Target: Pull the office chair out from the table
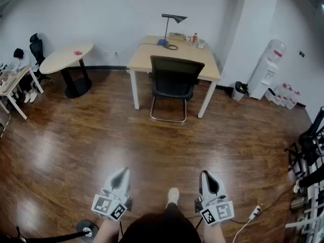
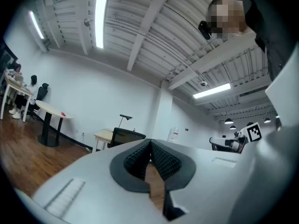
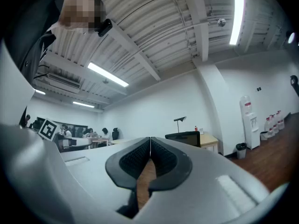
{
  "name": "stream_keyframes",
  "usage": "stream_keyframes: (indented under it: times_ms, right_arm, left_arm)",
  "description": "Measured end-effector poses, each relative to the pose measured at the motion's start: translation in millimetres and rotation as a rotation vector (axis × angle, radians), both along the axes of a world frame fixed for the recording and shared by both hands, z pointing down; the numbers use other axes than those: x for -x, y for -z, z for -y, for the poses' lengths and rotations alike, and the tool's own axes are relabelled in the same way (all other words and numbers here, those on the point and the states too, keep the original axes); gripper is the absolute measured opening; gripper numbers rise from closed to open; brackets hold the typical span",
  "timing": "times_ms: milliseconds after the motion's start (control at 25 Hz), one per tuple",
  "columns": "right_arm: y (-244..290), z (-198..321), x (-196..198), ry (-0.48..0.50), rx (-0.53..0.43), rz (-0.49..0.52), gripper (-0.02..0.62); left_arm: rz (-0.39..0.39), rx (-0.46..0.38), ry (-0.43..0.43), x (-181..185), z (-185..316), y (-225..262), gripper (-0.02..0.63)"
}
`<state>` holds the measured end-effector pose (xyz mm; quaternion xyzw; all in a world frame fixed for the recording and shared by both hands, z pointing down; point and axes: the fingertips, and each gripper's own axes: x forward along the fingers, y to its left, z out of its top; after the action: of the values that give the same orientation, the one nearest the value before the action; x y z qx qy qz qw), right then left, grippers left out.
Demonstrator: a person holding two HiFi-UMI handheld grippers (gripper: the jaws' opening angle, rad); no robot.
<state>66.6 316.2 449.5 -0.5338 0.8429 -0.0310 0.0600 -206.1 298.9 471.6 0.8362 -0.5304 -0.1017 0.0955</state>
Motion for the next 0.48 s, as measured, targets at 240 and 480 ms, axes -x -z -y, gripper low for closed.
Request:
stream_keyframes:
  times_ms: [240,480]
  right_arm:
    - [2,58,-38,-0.007,-0.021,0.064,0.016]
    - [9,121,-62,0.013,-0.023,0.077,0.015]
  left_arm:
    - [0.014,-0.026,-0.001,-37,53,11,0.002]
    - [0.030,-0.017,0.023,-62,115,20,0.002]
